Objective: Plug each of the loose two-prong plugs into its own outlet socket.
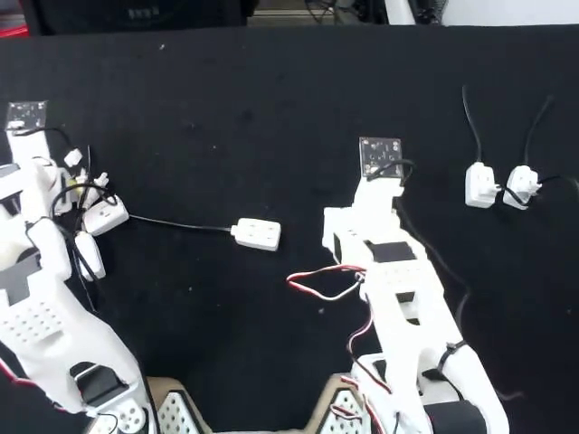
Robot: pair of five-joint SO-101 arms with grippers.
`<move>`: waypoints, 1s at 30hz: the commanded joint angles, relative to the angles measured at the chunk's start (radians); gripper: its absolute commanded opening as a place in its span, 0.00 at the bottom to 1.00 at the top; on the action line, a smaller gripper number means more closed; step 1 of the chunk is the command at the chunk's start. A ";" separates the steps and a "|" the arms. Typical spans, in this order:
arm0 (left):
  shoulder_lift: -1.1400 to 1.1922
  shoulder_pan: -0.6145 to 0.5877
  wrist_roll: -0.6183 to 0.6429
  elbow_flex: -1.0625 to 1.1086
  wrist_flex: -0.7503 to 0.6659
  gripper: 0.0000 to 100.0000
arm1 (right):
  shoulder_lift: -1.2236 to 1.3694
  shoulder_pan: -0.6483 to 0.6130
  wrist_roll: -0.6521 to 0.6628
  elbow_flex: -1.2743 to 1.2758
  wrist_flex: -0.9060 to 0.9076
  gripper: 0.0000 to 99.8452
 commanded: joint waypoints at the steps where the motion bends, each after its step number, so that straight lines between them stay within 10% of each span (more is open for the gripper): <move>1: 0.002 0.030 0.051 -0.044 -0.005 0.03 | -0.018 -0.018 -0.002 -0.005 -0.026 0.23; 30: -0.433 0.085 0.127 -0.228 0.736 0.04 | -0.021 -0.020 -0.002 -0.007 -0.029 0.23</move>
